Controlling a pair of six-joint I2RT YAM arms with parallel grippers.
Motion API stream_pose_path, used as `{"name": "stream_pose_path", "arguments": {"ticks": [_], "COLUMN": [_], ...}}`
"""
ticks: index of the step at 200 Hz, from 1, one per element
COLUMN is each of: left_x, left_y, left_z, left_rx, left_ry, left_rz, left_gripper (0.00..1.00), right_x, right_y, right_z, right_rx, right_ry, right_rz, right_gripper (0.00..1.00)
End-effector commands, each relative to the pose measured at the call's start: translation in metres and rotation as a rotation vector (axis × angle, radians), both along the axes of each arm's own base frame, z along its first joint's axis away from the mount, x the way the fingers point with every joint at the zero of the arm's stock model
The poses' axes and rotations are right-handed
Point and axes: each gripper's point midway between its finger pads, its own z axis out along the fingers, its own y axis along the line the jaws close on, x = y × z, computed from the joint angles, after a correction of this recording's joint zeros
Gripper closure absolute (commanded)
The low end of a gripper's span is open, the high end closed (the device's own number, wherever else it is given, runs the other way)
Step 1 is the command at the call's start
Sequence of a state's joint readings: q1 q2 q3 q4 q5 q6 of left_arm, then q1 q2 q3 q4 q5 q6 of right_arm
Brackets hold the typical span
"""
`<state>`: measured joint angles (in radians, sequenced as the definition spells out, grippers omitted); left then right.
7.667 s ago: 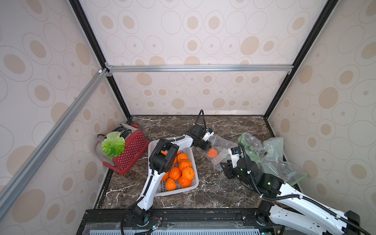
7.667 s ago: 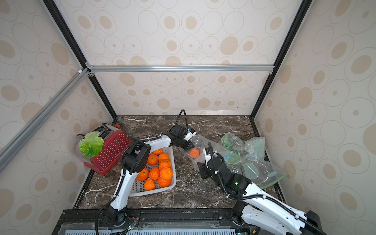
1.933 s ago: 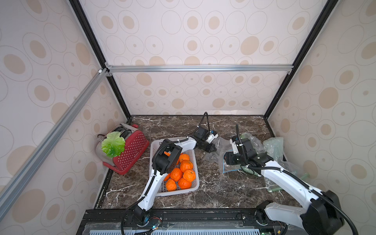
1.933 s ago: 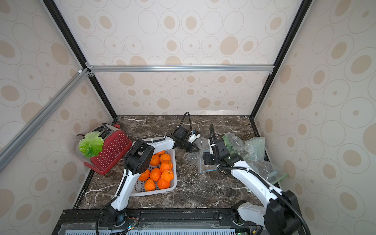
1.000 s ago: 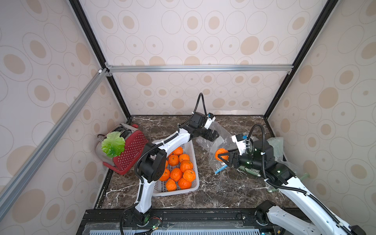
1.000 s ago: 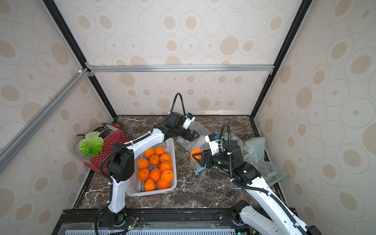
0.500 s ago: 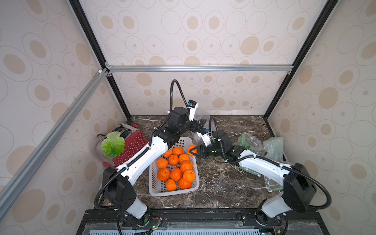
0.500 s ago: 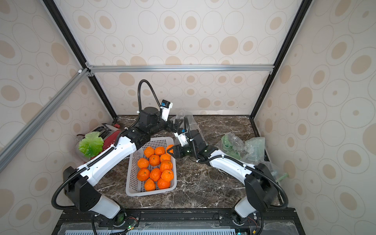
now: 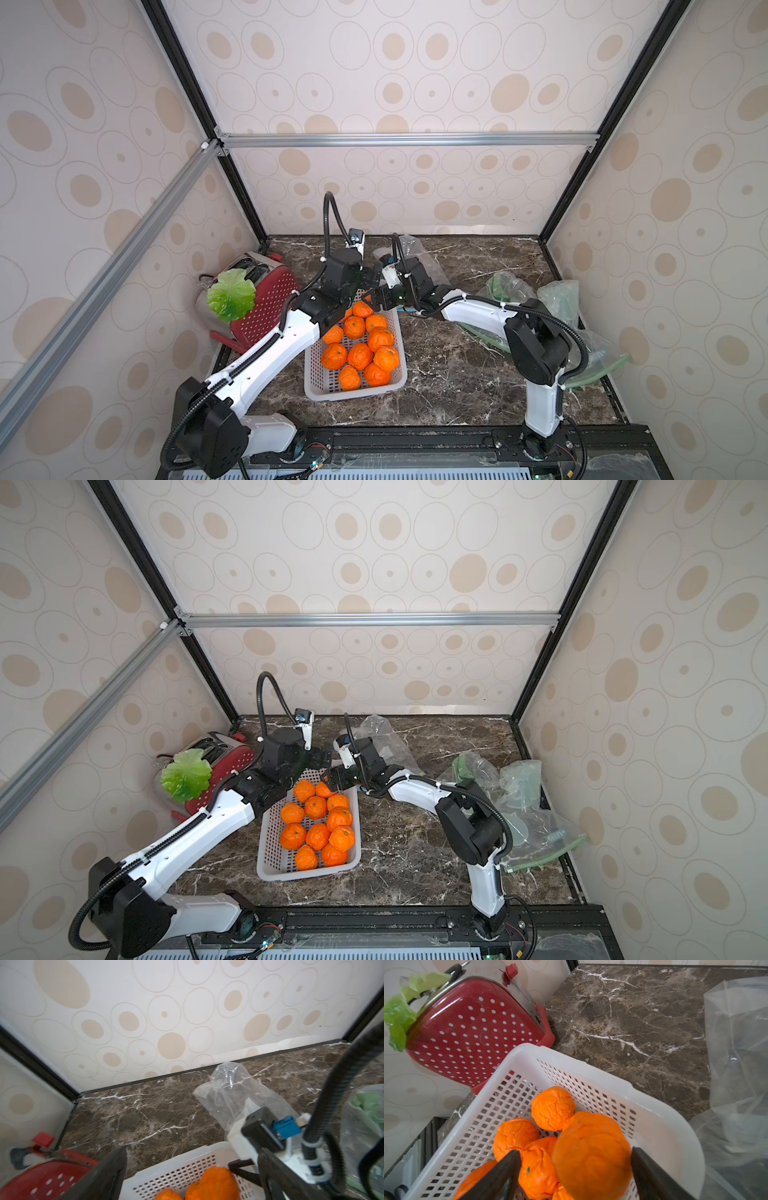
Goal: Open the zip-top bag and take out the orange
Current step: Adjust the zipper food storage bag at the center of the board, then reset both arms
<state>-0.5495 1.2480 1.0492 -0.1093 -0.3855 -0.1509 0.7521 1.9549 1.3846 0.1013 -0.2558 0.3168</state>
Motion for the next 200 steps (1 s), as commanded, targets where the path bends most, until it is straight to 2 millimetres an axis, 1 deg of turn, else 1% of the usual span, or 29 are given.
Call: {"name": "stream_pose_path", "arguments": {"ticks": [1, 13, 24, 36, 48, 62, 89, 102, 117, 118, 121, 122, 127, 138, 151, 158, 159, 165, 171, 175, 182, 193, 200], "left_x": [-0.011, -0.021, -0.031, -0.044, -0.057, -0.071, -0.093, -0.101, -0.109, -0.109, -0.110, -0.110, -0.110, -0.109, -0.105, -0.100, -0.099, -0.095, -0.092, -0.089, -0.083, -0.070, -0.060], "left_y": [0.041, 0.055, 0.068, 0.086, 0.100, 0.114, 0.133, 0.143, 0.155, 0.156, 0.158, 0.158, 0.161, 0.171, 0.181, 0.186, 0.186, 0.189, 0.192, 0.194, 0.193, 0.188, 0.182], "left_z": [0.007, 0.000, -0.004, -0.009, -0.014, -0.021, -0.050, -0.063, -0.078, -0.078, -0.082, -0.083, -0.088, -0.101, -0.114, -0.122, -0.123, -0.130, -0.134, -0.138, -0.143, -0.150, -0.154], "left_rx": [0.001, 0.012, 0.026, 0.039, 0.044, 0.054, 0.096, 0.113, 0.121, 0.120, 0.122, 0.122, 0.124, 0.124, 0.099, 0.081, 0.080, 0.076, 0.080, 0.090, 0.114, 0.153, 0.174], "left_ry": [-0.090, -0.103, -0.117, -0.142, -0.164, -0.182, -0.191, -0.206, -0.215, -0.216, -0.214, -0.214, -0.212, -0.206, -0.188, -0.172, -0.168, -0.142, -0.121, -0.109, -0.093, -0.067, -0.027], "left_rz": [0.182, 0.221, 0.266, 0.325, 0.369, 0.404, 0.440, 0.476, 0.518, 0.519, 0.518, 0.519, 0.514, 0.531, 0.535, 0.525, 0.521, 0.514, 0.516, 0.516, 0.499, 0.469, 0.429], "left_gripper": [0.01, 0.01, 0.01, 0.01, 0.01, 0.01, 0.01, 0.01, 0.01, 0.01, 0.01, 0.01, 0.01, 0.01, 0.01, 0.01, 0.01, 0.01, 0.01, 0.01, 0.01, 0.01, 0.01], "right_x": [0.004, 0.003, -0.001, -0.003, -0.004, -0.004, -0.011, -0.017, -0.024, -0.024, -0.026, -0.026, -0.028, -0.033, -0.038, -0.039, -0.040, -0.039, -0.042, -0.041, -0.037, -0.034, -0.031], "right_y": [-0.007, -0.019, -0.031, -0.051, -0.077, -0.115, -0.196, -0.239, -0.288, -0.291, -0.300, -0.302, -0.315, -0.337, -0.359, -0.367, -0.368, -0.376, -0.388, -0.390, -0.392, -0.399, -0.405], "right_z": [0.012, 0.018, 0.025, 0.033, 0.039, 0.046, 0.054, 0.053, 0.045, 0.047, 0.042, 0.044, 0.039, 0.029, 0.015, 0.007, 0.004, 0.003, -0.001, 0.000, 0.002, 0.006, 0.003], "right_rx": [-0.044, -0.073, -0.097, -0.130, -0.168, -0.209, -0.246, -0.286, -0.359, -0.360, -0.375, -0.373, -0.383, -0.396, -0.418, -0.424, -0.429, -0.428, -0.450, -0.455, -0.473, -0.530, -0.543], "right_ry": [-0.070, -0.105, -0.136, -0.174, -0.202, -0.229, -0.248, -0.278, -0.313, -0.317, -0.316, -0.320, -0.316, -0.311, -0.318, -0.316, -0.313, -0.327, -0.284, -0.276, -0.313, -0.383, -0.417], "right_rz": [-0.026, -0.053, -0.068, -0.118, -0.175, -0.278, -0.473, -0.571, -0.710, -0.724, -0.746, -0.756, -0.795, -0.851, -0.922, -0.932, -0.932, -0.964, -1.004, -1.002, -0.992, -0.994, -1.019], "right_gripper": [0.09, 0.09, 0.08, 0.08, 0.08, 0.09, 0.09, 0.09, 0.10, 0.10, 0.10, 0.10, 0.10, 0.10, 0.09, 0.08, 0.08, 0.07, 0.06, 0.06, 0.06, 0.06, 0.06]}}
